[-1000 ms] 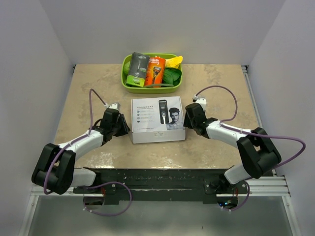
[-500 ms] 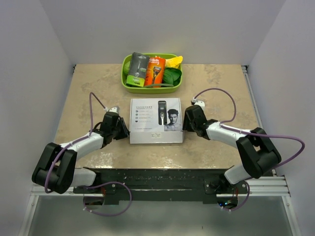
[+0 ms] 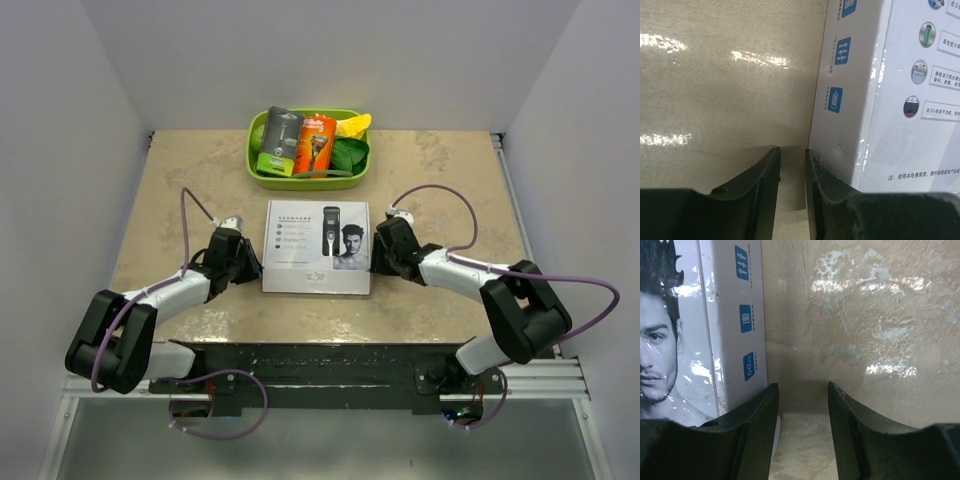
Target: Sort the hair-cutting tools
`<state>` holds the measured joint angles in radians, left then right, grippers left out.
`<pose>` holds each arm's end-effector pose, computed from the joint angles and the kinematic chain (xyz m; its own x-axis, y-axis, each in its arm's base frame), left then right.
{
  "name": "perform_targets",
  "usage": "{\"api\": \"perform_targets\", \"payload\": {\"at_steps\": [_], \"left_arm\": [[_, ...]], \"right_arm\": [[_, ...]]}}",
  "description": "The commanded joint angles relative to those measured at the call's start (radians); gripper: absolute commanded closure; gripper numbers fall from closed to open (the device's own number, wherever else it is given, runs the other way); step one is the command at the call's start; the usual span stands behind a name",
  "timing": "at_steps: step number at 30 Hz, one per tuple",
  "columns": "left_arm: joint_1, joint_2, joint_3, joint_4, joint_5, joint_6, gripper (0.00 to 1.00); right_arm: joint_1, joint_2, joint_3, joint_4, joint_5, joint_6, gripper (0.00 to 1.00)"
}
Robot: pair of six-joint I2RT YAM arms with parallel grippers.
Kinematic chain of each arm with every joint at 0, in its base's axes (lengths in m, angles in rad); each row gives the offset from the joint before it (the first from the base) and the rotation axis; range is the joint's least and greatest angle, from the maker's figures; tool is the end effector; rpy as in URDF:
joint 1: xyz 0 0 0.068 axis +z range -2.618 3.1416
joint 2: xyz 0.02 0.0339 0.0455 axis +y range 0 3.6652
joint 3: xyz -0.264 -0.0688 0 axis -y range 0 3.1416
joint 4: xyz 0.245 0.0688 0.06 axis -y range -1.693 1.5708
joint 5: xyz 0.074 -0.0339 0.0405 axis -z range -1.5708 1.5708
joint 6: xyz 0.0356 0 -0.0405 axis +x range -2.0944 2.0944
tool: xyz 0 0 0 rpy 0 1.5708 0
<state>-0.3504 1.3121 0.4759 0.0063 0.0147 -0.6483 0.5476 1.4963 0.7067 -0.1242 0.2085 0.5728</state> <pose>0.2207 -0.0812 0.1463 -0.7653 -0.3631 -0.5315 -0.1374 0.8988 -0.4162 0.2445 0.1405 0.1589 -0.7857 0.1419 -0.6021 0.0291 0.9807 0.1933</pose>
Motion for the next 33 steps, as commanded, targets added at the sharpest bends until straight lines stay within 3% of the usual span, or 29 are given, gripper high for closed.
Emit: {"api": "perform_targets", "payload": {"at_steps": [1,9,20,33], "left_arm": [[-0.025,0.003,-0.014,0.054,0.087,-0.040,0.68],[-0.029,-0.024,-0.020,0.049,0.120,-0.050,0.68],[-0.036,-0.108,-0.048,0.034,0.232,-0.088,0.69],[-0.038,-0.129,-0.022,0.000,0.321,-0.082,0.69]], "right_arm": [[0.035,-0.027,-0.024,-0.037,-0.083,0.038,0.52],[0.045,-0.028,-0.056,-0.022,-0.101,0.071,0.53],[0.046,0.053,-0.064,0.032,-0.259,0.147,0.51],[0.048,0.150,-0.016,-0.100,-0.339,0.070,0.53]]}}
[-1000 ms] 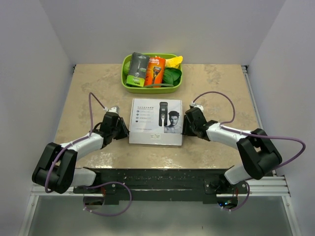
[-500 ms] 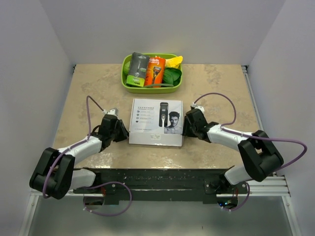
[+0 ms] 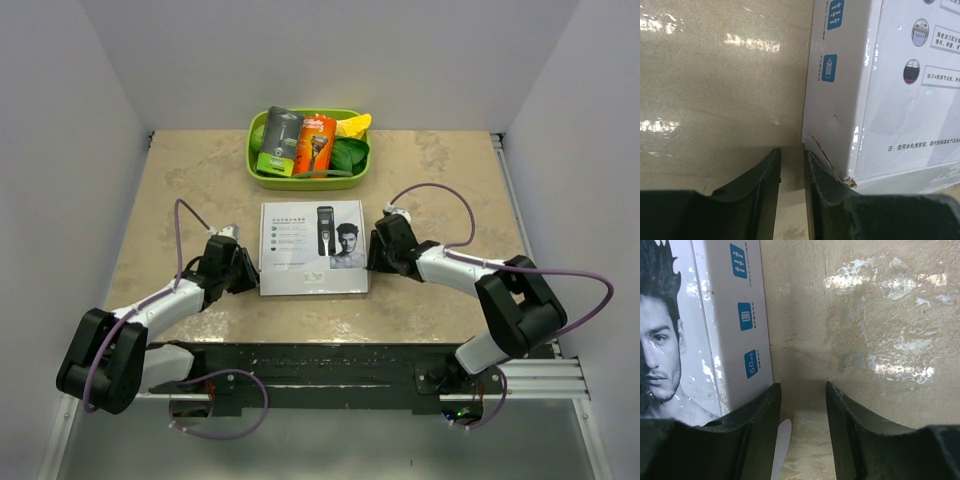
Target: Sort the hair-cutting tools
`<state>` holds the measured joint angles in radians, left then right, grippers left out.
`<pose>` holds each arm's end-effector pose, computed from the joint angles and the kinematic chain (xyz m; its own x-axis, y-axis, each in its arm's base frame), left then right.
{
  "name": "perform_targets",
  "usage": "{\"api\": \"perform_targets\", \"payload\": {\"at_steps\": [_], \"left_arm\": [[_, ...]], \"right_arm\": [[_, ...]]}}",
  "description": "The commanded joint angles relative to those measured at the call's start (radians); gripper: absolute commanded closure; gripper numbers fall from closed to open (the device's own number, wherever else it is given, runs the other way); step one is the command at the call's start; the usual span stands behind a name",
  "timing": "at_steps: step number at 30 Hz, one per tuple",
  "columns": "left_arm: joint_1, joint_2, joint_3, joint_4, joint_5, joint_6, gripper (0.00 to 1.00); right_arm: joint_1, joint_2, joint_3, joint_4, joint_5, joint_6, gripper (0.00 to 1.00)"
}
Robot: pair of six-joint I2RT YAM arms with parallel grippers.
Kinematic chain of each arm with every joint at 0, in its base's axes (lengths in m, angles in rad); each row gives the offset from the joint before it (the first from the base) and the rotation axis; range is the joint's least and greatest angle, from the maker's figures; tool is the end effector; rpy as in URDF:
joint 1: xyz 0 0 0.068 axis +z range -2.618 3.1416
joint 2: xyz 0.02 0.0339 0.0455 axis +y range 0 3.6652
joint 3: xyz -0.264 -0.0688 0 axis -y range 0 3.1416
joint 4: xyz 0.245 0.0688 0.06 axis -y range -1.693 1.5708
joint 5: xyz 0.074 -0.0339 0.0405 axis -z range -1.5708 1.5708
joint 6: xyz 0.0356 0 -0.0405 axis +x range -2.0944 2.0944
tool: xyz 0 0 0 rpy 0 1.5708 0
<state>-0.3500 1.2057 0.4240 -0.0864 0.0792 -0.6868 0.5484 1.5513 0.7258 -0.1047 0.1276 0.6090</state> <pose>0.1988 -0.0756 0.1465 -0.8015 -0.3803 -0.4615 -0.1531 0.8765 -0.4565 0.2502 0.1475 0.1505 -0.8198 0.1641 -0.5486 0.0205 0.9659 0.2582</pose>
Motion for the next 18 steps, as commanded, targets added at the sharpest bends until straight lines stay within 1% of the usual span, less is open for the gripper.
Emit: {"api": "perform_targets", "payload": {"at_steps": [1,7,8,10,11,14,18], "left_arm": [[-0.038,-0.023,0.030,0.094,0.261,-0.045,0.69],[-0.038,-0.031,0.039,0.111,0.300,-0.062,0.70],[-0.038,-0.032,0.041,0.108,0.301,-0.063,0.70],[-0.038,-0.037,0.048,0.103,0.301,-0.060,0.70],[-0.038,-0.038,0.051,0.100,0.301,-0.060,0.70],[-0.037,-0.038,0.056,0.097,0.301,-0.060,0.70],[-0.038,-0.035,0.061,0.094,0.298,-0.057,0.70]], "right_arm": [[0.045,0.093,-0.031,-0.128,-0.264,0.020,0.53],[0.047,0.061,0.007,-0.210,-0.188,0.014,0.52],[0.047,0.055,0.023,-0.234,-0.137,0.020,0.51],[0.047,0.027,0.035,-0.256,-0.097,0.040,0.50],[0.045,0.017,0.050,-0.280,-0.029,0.049,0.50],[0.047,-0.022,0.082,-0.319,0.053,0.075,0.49],[0.047,-0.036,0.098,-0.325,0.072,0.077,0.49]]}}
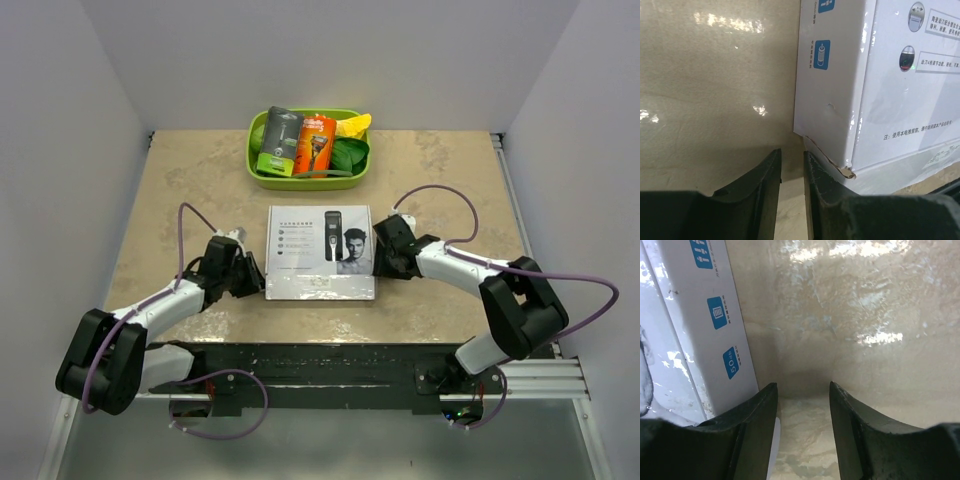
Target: Sort the hair-cutting tools
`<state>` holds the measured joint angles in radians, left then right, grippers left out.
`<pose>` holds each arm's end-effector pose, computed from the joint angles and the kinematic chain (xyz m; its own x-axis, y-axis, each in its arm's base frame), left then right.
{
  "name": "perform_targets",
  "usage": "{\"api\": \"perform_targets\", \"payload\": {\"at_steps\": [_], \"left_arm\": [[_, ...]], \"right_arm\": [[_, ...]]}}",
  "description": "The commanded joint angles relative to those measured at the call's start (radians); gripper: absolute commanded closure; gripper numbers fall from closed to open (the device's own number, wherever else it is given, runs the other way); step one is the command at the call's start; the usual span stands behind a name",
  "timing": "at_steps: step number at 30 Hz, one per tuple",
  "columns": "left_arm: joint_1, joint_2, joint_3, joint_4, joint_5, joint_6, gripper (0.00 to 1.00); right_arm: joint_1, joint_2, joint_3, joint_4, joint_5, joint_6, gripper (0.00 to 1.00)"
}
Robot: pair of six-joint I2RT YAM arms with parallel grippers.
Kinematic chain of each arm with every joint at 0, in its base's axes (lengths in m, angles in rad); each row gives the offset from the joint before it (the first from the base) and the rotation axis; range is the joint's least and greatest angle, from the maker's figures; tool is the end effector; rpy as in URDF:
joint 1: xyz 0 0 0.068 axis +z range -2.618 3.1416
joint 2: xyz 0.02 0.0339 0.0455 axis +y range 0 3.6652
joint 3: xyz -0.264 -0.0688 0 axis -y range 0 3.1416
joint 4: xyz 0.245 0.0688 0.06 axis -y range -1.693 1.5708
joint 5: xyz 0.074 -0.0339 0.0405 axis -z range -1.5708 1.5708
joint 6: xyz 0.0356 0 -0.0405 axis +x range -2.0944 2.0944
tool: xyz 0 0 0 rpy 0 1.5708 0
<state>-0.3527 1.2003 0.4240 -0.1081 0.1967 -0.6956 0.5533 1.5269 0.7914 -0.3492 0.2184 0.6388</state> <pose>0.1949 -0.0792 0.1465 -0.8489 -0.3573 -0.3896 -0.1159 0.8449 -0.5222 0.2433 0.1412 0.1612 -0.8584 0.1539 -0.4893 0.1058 0.9865 0.1248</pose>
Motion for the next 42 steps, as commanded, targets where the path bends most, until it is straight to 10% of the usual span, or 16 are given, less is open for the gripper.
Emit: {"api": "perform_targets", "payload": {"at_steps": [1,10,30,42], "left_arm": [[-0.035,-0.028,0.061,0.116,0.181,-0.047,0.70],[-0.035,-0.013,0.059,0.116,0.176,-0.035,0.70],[-0.035,-0.002,0.047,0.143,0.188,-0.042,0.71],[-0.035,0.007,0.038,0.163,0.201,-0.042,0.71]], "right_arm": [[0.040,-0.008,0.032,-0.079,-0.019,0.045,0.49],[0.040,-0.011,0.012,-0.074,0.003,0.039,0.48],[0.042,0.018,-0.078,0.049,-0.499,-0.037,0.50],[0.040,-0.030,-0.001,-0.080,-0.065,0.044,0.46]]}}
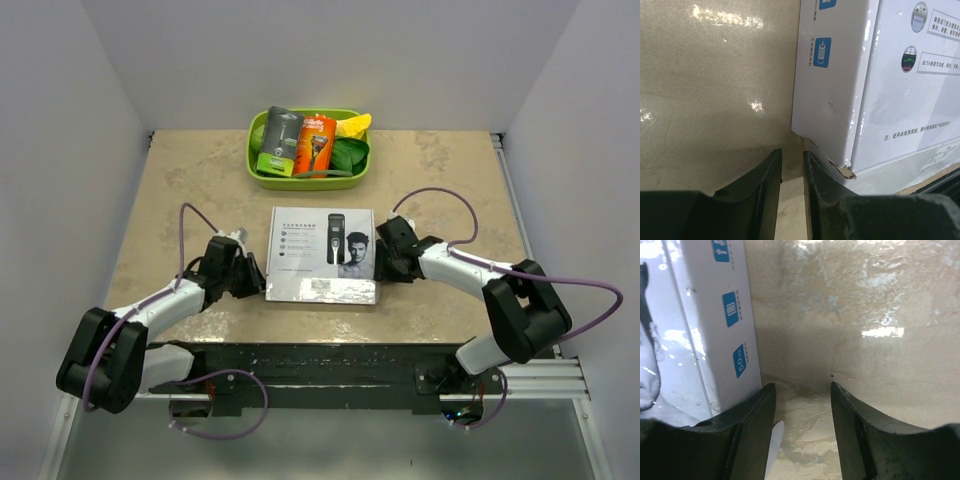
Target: Sort the hair-cutting tools
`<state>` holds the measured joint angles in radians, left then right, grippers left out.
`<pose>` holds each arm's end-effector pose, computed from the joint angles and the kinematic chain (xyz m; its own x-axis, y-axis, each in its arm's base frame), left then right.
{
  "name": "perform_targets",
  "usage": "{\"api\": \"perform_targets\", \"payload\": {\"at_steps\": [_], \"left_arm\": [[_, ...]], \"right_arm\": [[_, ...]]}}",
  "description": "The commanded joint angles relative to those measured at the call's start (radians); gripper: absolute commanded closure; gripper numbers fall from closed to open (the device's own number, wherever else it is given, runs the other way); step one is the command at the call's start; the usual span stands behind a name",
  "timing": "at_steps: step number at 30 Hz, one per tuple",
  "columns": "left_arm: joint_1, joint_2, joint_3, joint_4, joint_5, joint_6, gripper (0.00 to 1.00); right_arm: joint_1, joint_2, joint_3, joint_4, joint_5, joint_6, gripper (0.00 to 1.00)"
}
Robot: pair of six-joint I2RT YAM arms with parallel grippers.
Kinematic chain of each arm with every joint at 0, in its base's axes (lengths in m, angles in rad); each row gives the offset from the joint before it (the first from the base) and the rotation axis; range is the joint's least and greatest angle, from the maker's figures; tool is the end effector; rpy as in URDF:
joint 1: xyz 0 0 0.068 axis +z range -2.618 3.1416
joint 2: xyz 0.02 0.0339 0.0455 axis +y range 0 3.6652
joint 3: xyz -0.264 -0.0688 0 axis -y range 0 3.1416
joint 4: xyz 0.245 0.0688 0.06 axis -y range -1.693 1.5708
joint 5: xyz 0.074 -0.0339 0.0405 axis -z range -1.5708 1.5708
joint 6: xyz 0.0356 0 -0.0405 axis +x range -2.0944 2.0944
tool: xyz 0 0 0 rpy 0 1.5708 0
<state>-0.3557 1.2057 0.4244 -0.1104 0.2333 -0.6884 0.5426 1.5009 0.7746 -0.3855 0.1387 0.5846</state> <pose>0.1942 -0.0809 0.1456 -0.8650 -0.3380 -0.3708 -0.0966 0.8374 -0.5380 0.2363 0.1367 0.1611 -0.8935 0.0995 -0.4379 0.0410 0.9891 0.1411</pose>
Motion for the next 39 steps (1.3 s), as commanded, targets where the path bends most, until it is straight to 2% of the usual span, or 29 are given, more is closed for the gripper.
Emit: {"api": "perform_targets", "payload": {"at_steps": [1,9,14,23,28,34,39], "left_arm": [[-0.032,0.002,0.039,0.166,0.164,-0.048,0.71],[-0.032,0.012,0.039,0.170,0.167,-0.045,0.71],[-0.032,0.018,0.036,0.175,0.166,-0.043,0.71],[-0.032,0.031,0.037,0.176,0.163,-0.037,0.72],[-0.032,0.040,0.039,0.178,0.162,-0.034,0.72],[-0.032,0.045,0.048,0.169,0.161,-0.026,0.72],[-0.032,0.045,0.045,0.169,0.158,-0.025,0.72]], "right_arm": [[0.051,-0.007,0.023,-0.046,0.033,0.118,0.46],[0.014,-0.062,0.041,-0.055,0.176,0.167,0.44],[-0.039,-0.131,0.031,-0.052,0.179,0.156,0.44],[-0.107,-0.162,0.005,-0.049,0.176,0.118,0.44],[-0.110,-0.150,-0.038,-0.009,0.105,0.109,0.44],[-0.110,-0.140,-0.101,0.137,-0.052,0.070,0.44],[-0.110,-0.142,-0.106,0.143,-0.088,0.043,0.45]]}}
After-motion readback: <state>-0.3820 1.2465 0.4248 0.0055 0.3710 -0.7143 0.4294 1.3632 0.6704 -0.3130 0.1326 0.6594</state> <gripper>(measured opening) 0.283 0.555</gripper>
